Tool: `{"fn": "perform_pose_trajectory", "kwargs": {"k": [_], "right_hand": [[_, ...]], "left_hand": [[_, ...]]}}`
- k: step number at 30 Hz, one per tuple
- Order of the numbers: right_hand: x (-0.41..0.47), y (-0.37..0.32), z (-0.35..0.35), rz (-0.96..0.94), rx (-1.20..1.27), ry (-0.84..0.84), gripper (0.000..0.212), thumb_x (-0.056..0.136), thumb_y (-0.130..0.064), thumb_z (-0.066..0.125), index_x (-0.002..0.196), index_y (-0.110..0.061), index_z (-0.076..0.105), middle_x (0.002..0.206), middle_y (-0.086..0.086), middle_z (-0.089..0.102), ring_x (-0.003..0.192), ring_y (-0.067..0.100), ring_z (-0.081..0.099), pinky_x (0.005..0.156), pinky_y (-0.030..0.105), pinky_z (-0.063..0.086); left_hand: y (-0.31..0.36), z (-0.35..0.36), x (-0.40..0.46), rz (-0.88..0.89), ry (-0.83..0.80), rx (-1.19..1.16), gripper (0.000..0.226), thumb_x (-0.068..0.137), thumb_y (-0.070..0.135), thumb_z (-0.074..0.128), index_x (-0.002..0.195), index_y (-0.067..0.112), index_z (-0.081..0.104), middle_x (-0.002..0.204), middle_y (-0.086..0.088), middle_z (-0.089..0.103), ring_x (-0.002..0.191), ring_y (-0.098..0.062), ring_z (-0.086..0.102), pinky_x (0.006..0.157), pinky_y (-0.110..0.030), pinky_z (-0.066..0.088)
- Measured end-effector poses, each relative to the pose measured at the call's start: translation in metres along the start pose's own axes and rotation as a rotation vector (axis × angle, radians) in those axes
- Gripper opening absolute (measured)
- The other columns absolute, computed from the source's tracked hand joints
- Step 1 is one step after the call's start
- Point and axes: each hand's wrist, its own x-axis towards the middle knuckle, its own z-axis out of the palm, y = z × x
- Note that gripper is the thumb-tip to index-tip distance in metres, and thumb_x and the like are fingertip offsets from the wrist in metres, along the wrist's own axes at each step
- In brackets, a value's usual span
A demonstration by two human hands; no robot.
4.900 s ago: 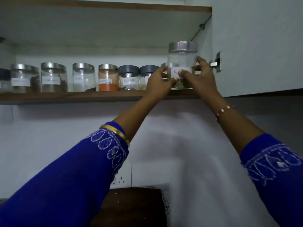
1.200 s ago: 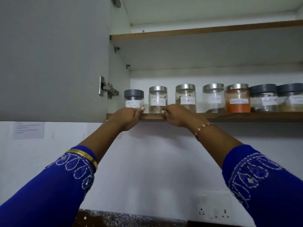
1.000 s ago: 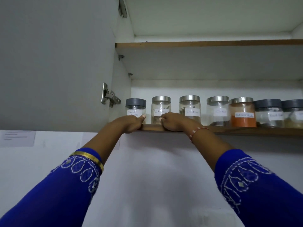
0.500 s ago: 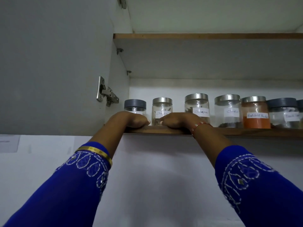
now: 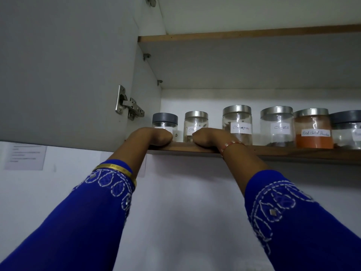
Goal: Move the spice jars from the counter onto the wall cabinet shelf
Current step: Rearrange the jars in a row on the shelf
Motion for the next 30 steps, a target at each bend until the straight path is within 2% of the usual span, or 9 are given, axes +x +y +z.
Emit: {"fn": "perform_pose_trajectory", "kwargs": {"k": [5, 8, 13, 15, 18, 20, 22, 27, 30], "right_hand": [[0.008, 0.002, 0.000, -0.015, 0.011, -0.037, 0.022, 0.097, -0.015, 0.029, 0.105, -0.012, 0.049, 0.133, 0.015, 0.048, 0.099, 0.022, 0.044, 0.086, 0.030, 0.033], [0.008, 0.002, -0.001, 0.014, -0.045, -0.093, 0.034, 0.099, -0.011, 0.028, 0.126, -0.004, 0.047, 0.139, 0.016, 0.045, 0.119, 0.028, 0.047, 0.094, 0.032, 0.035], [0.030, 0.005, 0.001, 0.080, -0.007, -0.169, 0.029, 0.097, -0.012, 0.038, 0.122, -0.007, 0.051, 0.133, 0.017, 0.050, 0.095, 0.020, 0.044, 0.062, 0.022, 0.037], [0.060, 0.022, 0.016, 0.153, -0.009, -0.165, 0.028, 0.095, -0.029, 0.044, 0.118, -0.017, 0.053, 0.121, 0.011, 0.055, 0.094, 0.018, 0.046, 0.066, 0.027, 0.042], [0.199, 0.103, 0.049, 0.276, -0.068, -0.195, 0.064, 0.058, -0.068, 0.060, 0.110, -0.031, 0.054, 0.119, 0.009, 0.058, 0.101, 0.029, 0.057, 0.086, 0.053, 0.050], [0.266, 0.129, 0.057, 0.324, -0.042, -0.286, 0.088, 0.041, -0.064, 0.060, 0.123, -0.034, 0.048, 0.125, 0.008, 0.054, 0.109, 0.035, 0.055, 0.088, 0.058, 0.046], [0.200, 0.075, 0.031, 0.340, -0.105, -0.316, 0.098, 0.034, -0.056, 0.062, 0.128, -0.030, 0.047, 0.132, 0.008, 0.049, 0.115, 0.036, 0.051, 0.088, 0.059, 0.047], [0.227, 0.075, 0.038, 0.396, -0.202, -0.318, 0.097, 0.030, -0.047, 0.065, 0.123, -0.023, 0.050, 0.127, 0.009, 0.051, 0.120, 0.033, 0.049, 0.096, 0.051, 0.044], [0.276, 0.105, 0.068, 0.329, -0.218, -0.241, 0.076, 0.037, -0.052, 0.062, 0.109, -0.030, 0.058, 0.123, 0.006, 0.058, 0.109, 0.029, 0.055, 0.093, 0.051, 0.046]], "left_hand": [[0.000, -0.007, 0.006, -0.036, -0.074, -0.003, 0.013, 0.094, 0.023, 0.038, 0.089, 0.022, 0.050, 0.090, -0.001, 0.050, 0.068, -0.008, 0.043, 0.060, -0.020, 0.034], [0.005, -0.010, 0.006, -0.034, -0.130, 0.052, 0.017, 0.093, 0.024, 0.042, 0.085, 0.014, 0.053, 0.083, -0.005, 0.053, 0.068, -0.014, 0.049, 0.060, -0.025, 0.038], [0.008, -0.006, 0.019, 0.015, -0.212, 0.189, 0.027, 0.096, 0.016, 0.035, 0.072, 0.017, 0.048, 0.079, -0.001, 0.048, 0.067, -0.010, 0.044, 0.062, -0.019, 0.035], [0.009, -0.005, 0.022, 0.036, -0.210, 0.243, 0.030, 0.097, 0.013, 0.032, 0.070, 0.015, 0.046, 0.076, -0.001, 0.047, 0.064, -0.009, 0.041, 0.060, -0.018, 0.033], [0.005, -0.005, 0.032, 0.046, -0.223, 0.237, 0.021, 0.096, 0.020, 0.034, 0.085, 0.013, 0.051, 0.093, -0.005, 0.053, 0.071, -0.011, 0.046, 0.066, -0.021, 0.036], [0.001, -0.004, 0.039, 0.032, -0.232, 0.212, 0.021, 0.094, 0.023, 0.034, 0.098, 0.013, 0.053, 0.109, -0.009, 0.054, 0.086, -0.015, 0.051, 0.076, -0.025, 0.040], [0.001, -0.004, 0.043, 0.012, -0.245, 0.220, 0.026, 0.094, 0.025, 0.034, 0.107, 0.014, 0.053, 0.120, -0.011, 0.054, 0.098, -0.018, 0.050, 0.086, -0.030, 0.039], [-0.003, -0.002, 0.050, -0.017, -0.249, 0.207, 0.038, 0.095, 0.030, 0.034, 0.125, 0.012, 0.049, 0.127, -0.009, 0.048, 0.107, -0.020, 0.048, 0.088, -0.031, 0.037], [-0.004, 0.000, 0.049, -0.007, -0.232, 0.194, 0.038, 0.094, 0.029, 0.034, 0.126, 0.013, 0.049, 0.123, -0.009, 0.048, 0.107, -0.021, 0.049, 0.088, -0.032, 0.037]]}}
